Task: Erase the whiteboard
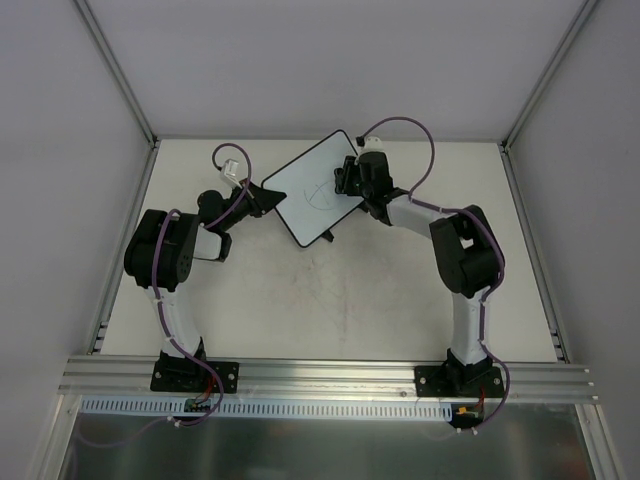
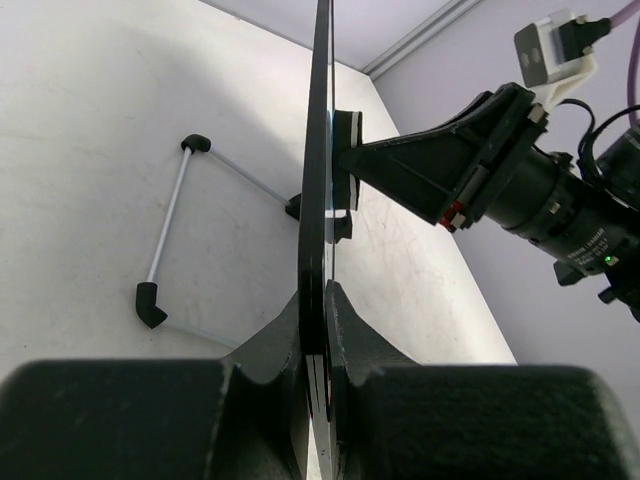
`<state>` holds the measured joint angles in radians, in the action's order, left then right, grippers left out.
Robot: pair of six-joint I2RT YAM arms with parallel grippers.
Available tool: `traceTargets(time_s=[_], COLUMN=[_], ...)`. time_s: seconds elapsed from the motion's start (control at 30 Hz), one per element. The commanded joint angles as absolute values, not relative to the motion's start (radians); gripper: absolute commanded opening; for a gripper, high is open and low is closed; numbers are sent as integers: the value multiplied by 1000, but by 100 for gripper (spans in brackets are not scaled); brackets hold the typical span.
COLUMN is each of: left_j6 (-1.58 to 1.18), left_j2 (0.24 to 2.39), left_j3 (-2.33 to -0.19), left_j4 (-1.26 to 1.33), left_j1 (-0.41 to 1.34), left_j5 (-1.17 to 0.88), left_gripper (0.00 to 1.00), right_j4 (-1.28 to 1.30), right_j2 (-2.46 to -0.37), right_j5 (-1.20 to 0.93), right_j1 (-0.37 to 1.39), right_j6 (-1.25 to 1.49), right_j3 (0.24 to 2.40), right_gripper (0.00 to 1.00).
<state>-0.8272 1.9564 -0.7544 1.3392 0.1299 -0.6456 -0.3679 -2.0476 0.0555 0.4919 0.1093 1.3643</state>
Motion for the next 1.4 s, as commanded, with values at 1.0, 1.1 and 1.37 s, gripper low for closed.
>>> traceTargets(time_s=[1.0, 1.1, 1.37], left_j6=[-784, -787, -802], left_j2=[1950, 1937, 1937], left_j3=[-761, -749, -749], left_j4=[1681, 1681, 1681], left_j1=[150, 150, 149], left_j5=[-703, -683, -672], left_gripper=[0, 0, 0], right_j4=[-130, -254, -362], right_j2=[-2072, -2057, -2036], right_j5=[-157, -158, -43], right_j1=[684, 620, 532], right_j6=[-111, -16, 163], right_j3=[1526, 1428, 1295], right_gripper=[0, 0, 0])
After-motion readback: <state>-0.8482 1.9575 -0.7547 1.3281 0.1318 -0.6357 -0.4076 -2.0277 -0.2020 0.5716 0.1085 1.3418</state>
